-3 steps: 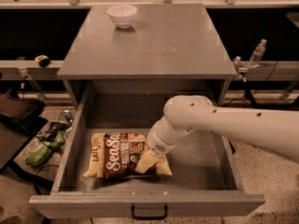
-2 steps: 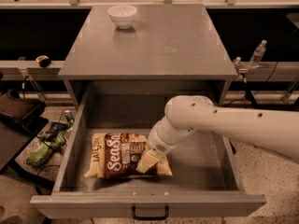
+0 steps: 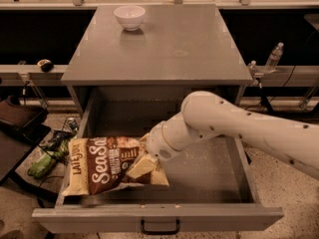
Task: Pick brown chip bag from top drawer and place on counter
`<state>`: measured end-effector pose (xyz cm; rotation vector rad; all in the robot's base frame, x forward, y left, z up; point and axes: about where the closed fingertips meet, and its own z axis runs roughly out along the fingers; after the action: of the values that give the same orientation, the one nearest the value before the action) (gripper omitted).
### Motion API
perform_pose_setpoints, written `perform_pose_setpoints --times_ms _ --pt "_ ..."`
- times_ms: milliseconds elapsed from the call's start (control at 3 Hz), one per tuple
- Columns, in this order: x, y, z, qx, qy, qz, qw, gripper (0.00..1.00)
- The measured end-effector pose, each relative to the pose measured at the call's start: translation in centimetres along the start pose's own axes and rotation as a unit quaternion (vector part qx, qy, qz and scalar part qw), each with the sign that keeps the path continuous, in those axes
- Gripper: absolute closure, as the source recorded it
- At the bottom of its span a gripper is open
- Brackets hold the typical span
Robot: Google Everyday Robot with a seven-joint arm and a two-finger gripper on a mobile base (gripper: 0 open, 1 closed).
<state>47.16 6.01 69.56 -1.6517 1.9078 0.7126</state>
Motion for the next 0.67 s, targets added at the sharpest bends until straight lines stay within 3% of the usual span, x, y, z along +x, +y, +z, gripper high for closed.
perform_pose_setpoints --times_ms 333,667 --pt "-2.6 0.1 -5.3 -0.021 -0.054 -0.011 0.9982 1.0" --pt "-4.2 -1.7 -11.0 -0.035 -0.069 -0.005 0.997 1.0"
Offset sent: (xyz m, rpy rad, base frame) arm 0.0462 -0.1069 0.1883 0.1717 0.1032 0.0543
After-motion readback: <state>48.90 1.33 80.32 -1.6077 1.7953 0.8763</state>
